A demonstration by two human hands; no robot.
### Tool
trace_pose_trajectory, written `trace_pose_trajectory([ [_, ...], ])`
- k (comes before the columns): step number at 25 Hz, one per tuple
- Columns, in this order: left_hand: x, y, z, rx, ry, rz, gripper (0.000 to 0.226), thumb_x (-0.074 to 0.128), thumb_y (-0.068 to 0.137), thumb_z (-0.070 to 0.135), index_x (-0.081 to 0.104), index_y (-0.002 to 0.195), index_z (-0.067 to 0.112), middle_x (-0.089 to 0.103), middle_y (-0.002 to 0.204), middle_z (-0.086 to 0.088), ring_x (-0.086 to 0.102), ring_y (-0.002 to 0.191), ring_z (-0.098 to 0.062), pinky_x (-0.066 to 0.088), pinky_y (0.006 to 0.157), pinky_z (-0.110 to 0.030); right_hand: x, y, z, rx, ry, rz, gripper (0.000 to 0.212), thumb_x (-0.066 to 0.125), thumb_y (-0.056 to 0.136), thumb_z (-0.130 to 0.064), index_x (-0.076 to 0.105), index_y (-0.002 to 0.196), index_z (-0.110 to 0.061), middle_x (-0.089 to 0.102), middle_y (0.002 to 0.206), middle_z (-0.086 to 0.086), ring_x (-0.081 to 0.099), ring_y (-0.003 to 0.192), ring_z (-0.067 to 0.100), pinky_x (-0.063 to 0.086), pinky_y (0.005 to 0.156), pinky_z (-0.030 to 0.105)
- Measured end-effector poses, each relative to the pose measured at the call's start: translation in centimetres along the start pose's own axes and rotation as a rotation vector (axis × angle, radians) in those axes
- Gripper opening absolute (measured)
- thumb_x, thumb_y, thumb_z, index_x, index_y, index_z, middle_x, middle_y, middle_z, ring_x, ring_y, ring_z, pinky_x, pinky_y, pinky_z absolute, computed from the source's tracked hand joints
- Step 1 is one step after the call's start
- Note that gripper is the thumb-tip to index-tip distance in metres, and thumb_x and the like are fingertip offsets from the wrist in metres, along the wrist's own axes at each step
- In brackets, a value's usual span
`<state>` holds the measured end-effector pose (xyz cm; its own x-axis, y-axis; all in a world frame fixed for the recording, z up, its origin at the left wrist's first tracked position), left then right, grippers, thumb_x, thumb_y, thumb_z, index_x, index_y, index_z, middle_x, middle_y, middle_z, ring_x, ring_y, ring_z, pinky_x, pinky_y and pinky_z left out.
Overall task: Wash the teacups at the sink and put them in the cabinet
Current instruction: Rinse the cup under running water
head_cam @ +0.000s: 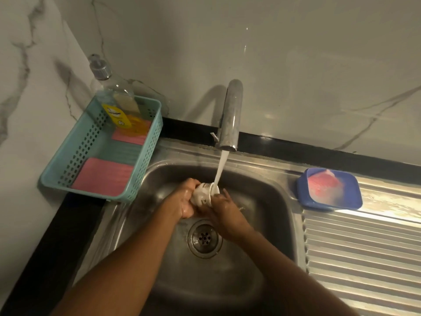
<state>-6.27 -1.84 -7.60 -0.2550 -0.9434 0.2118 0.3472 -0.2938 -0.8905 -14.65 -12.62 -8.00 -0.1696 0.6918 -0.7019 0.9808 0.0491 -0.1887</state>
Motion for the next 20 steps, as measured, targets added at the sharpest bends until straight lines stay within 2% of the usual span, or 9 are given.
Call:
trace_pose_trajectory([
  [2, 0.1, 0.4, -0.8, 0.178, -0.107, -0.003, 0.035, 0.045, 0.097, 0.029, 0.071, 0.087, 0.007, 0.068, 0.076, -0.011, 0.062, 0.069, -0.022, 0.047, 0.065, -0.033, -0.4, 0.2, -2.0, 0.304, 0.559, 0.213, 0.021, 0.055, 0.102, -0.023, 0.065, 0.119, -0.017, 0.073, 0.107, 0.004, 0.070, 0.099, 0.019, 0.056, 0.095, 0.043],
  [5, 0.2, 0.4, -2.1, 0.511, -0.103, 0.059, 0.036, 0.052, 0.100, 0.033, 0.075, 0.104, 0.005, 0.076, 0.094, -0.014, 0.072, 0.083, -0.026, 0.055, 0.072, -0.034, 0.5, 0.6, -4.0, 0.559, 1.260, 0.284, 0.020, 0.054, 0.102, -0.015, 0.068, 0.116, -0.012, 0.076, 0.104, 0.009, 0.071, 0.098, 0.019, 0.057, 0.088, 0.033],
  [6, 0.3, 0.6, -2.3, 0.541, -0.138, 0.099, 0.035, 0.054, 0.100, 0.032, 0.076, 0.101, 0.005, 0.076, 0.091, -0.014, 0.072, 0.081, -0.026, 0.055, 0.070, -0.034, 0.8, 0.3, -4.3, 0.533, 1.252, 0.300, 0.021, 0.053, 0.103, -0.017, 0.069, 0.115, -0.010, 0.076, 0.104, 0.010, 0.070, 0.097, 0.016, 0.056, 0.089, 0.034],
  [8, 0.5, 0.7, -1.6, 0.417, -0.212, 0.200, 0.032, 0.056, 0.097, 0.028, 0.074, 0.084, 0.006, 0.072, 0.072, -0.009, 0.068, 0.065, -0.023, 0.054, 0.061, -0.032, 1.2, -0.9, -3.8, 0.274, 0.751, 0.333, 0.020, 0.051, 0.105, -0.022, 0.068, 0.106, -0.012, 0.074, 0.096, 0.002, 0.066, 0.093, 0.003, 0.050, 0.098, 0.040],
  [11, 0.8, 1.1, -2.0, 0.100, -0.109, 0.164, 0.030, 0.052, 0.096, 0.027, 0.070, 0.078, 0.011, 0.064, 0.059, -0.004, 0.060, 0.048, -0.019, 0.047, 0.044, -0.026, 2.1, -1.6, -0.2, -0.093, -0.051, 0.200, 0.023, 0.046, 0.103, -0.033, 0.066, 0.110, -0.023, 0.071, 0.111, -0.007, 0.061, 0.113, 0.001, 0.012, 0.125, 0.049],
  [13, 0.7, 1.3, -2.5, 0.107, -0.041, 0.165, 0.036, 0.048, 0.098, 0.035, 0.072, 0.086, 0.012, 0.069, 0.068, -0.006, 0.065, 0.059, -0.022, 0.052, 0.052, -0.030, 1.1, -0.9, 0.1, 0.035, 0.042, 0.123, 0.024, 0.046, 0.103, -0.032, 0.067, 0.101, -0.021, 0.074, 0.101, -0.004, 0.065, 0.099, 0.002, 0.019, 0.123, 0.047],
  [15, 0.2, 1.2, -3.2, 0.338, 0.029, 0.189, 0.041, 0.050, 0.097, 0.045, 0.075, 0.095, 0.012, 0.075, 0.085, -0.011, 0.071, 0.083, -0.029, 0.058, 0.075, -0.042, -0.3, -0.2, -1.4, 0.326, 0.553, 0.174, 0.025, 0.050, 0.104, -0.025, 0.069, 0.094, -0.012, 0.074, 0.086, 0.003, 0.067, 0.079, 0.008, 0.051, 0.095, 0.042],
  [17, 0.1, 0.3, -2.7, 0.589, -0.020, 0.139, 0.040, 0.054, 0.099, 0.040, 0.073, 0.102, 0.005, 0.073, 0.095, -0.022, 0.071, 0.089, -0.032, 0.057, 0.080, -0.043, -0.7, 0.8, -3.6, 0.472, 1.021, 0.171, 0.025, 0.051, 0.104, -0.018, 0.071, 0.103, -0.005, 0.076, 0.094, 0.012, 0.072, 0.088, 0.022, 0.059, 0.084, 0.038],
  [20, 0.1, -0.3, -0.7, 0.538, -0.215, 0.186, 0.034, 0.053, 0.098, 0.025, 0.070, 0.087, -0.003, 0.067, 0.079, -0.024, 0.067, 0.072, -0.029, 0.053, 0.065, -0.035, -0.7, -0.3, -4.9, 0.289, 0.808, 0.201, 0.025, 0.043, 0.108, -0.023, 0.066, 0.111, -0.013, 0.070, 0.109, -0.011, 0.065, 0.106, 0.009, 0.047, 0.104, 0.031],
])
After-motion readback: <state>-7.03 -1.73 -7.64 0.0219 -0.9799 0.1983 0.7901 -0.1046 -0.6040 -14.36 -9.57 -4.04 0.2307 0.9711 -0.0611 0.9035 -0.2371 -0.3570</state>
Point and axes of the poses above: each hand's wrist, its own y-axis towards the middle knuckle, its own x-axis out of the palm, z = x × y, the point moved 3 cm from there along y, towards the middle knuckle
